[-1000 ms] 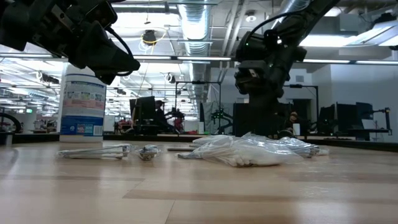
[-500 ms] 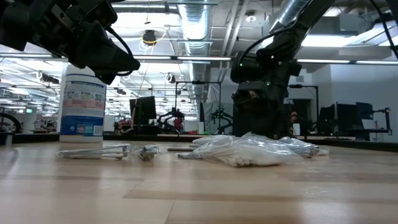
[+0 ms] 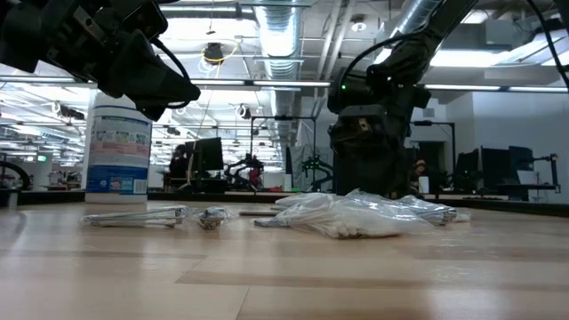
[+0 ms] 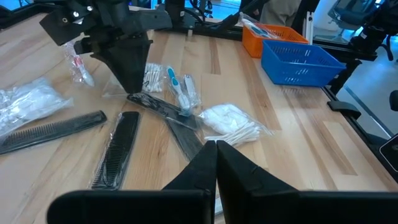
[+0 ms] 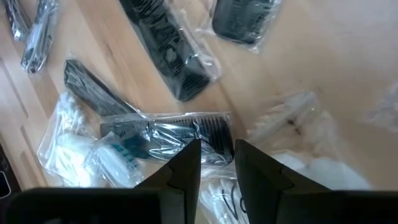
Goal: Pick & Place Travel size toiletries
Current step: Put the black comb into the top black bin
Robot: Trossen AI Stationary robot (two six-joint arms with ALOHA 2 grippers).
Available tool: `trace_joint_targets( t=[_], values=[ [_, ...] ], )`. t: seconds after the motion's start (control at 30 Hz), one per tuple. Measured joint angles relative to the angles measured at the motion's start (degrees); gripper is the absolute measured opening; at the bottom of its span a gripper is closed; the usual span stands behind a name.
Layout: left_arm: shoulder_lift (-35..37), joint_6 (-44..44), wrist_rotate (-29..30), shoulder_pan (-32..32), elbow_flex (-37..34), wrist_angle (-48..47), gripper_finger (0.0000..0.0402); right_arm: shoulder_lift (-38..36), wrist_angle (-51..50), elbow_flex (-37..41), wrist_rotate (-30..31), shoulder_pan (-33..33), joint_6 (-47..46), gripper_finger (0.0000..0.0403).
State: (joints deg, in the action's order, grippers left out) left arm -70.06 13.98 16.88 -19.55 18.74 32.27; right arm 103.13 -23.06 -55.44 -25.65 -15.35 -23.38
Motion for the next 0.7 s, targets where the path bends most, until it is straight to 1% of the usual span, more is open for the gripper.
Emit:
trace_joint_targets(
  t=[0.33,0.7],
  values=[
    [0.0,0.0,0.0,0.0,0.0,0.0,0.0003,0.0,0.1,0.0,0.1,-0.1,0.0,0.0092],
    [0.0,0.0,-0.2,0.0,0.0,0.0,0.0003,0.2,2.5,0.0,1.2,0.8,0.0,0.0092]
  ],
)
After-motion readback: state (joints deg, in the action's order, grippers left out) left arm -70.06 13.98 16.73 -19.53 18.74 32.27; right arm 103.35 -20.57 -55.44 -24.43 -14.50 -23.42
